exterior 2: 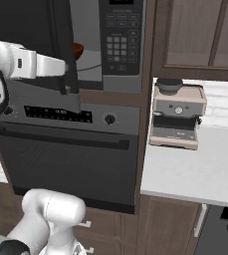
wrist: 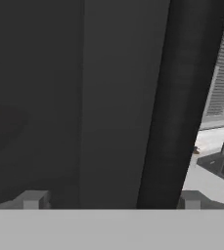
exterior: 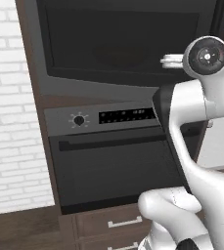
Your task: Open the microwave, place the bowl with waffle inside the microwave, then close the microwave door and turn it on.
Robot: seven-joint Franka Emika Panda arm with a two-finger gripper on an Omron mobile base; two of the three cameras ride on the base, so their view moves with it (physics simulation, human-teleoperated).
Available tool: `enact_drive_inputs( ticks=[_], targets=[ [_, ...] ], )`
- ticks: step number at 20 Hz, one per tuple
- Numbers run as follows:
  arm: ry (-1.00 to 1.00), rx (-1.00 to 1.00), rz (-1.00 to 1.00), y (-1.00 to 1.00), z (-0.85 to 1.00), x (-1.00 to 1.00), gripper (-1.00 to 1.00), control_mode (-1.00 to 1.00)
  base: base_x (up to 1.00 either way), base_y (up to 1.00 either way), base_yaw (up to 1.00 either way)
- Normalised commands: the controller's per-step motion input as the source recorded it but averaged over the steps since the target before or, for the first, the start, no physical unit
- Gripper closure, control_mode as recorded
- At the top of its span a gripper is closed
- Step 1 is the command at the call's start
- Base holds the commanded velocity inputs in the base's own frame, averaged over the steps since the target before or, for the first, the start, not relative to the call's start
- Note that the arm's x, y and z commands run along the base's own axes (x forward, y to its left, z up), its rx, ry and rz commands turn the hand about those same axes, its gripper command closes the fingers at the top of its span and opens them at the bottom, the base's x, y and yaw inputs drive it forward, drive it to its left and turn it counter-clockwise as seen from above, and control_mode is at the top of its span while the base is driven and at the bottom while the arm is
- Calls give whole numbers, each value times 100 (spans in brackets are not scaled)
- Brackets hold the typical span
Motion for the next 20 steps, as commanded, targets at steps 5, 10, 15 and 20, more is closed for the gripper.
enact_drive_inputs(
  ticks=[5, 10, 15, 20],
  targets=[
    [18, 0, 0, -16, 0, 58, -100, -100, 0, 0, 0],
    [4, 2, 1, -7, 0, 81, -100, -100, 0, 0, 0],
    [0, 9, 9, -33, 0, 93, -100, -100, 0, 0, 0],
    [0, 10, 9, -33, 0, 88, -100, -100, 0, 0, 0]
  ],
)
